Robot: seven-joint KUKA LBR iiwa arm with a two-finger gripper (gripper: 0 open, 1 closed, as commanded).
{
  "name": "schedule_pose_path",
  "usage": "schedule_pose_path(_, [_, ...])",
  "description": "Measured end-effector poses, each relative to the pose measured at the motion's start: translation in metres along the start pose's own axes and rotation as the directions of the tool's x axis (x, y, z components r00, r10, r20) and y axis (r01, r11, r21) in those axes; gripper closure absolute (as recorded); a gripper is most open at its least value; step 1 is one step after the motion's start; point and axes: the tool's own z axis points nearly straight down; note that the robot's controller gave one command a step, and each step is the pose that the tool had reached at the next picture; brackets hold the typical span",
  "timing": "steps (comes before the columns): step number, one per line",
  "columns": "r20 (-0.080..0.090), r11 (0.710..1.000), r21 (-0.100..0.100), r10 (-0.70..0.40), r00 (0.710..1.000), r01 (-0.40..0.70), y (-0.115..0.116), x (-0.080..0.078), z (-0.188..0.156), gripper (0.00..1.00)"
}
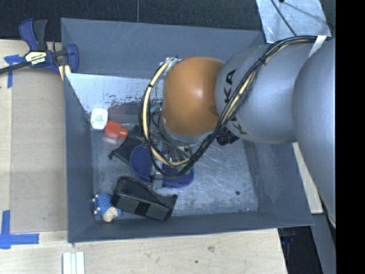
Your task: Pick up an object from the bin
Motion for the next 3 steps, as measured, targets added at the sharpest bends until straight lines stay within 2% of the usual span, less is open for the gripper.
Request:
schedule_pose_path(1, [0.020,0.999,0.000,-0.053,0.998,0.053,0.026,0.037,0.057,0.00])
schedule_pose_path(2, [0.009,0.988,-0.004,0.154,0.988,-0.154,0.010,0.002,0.032,0.00])
schedule_pose_path(3, [0.005,0.999,-0.002,-0.048,0.999,0.048,0.064,0.040,0.033,0.00])
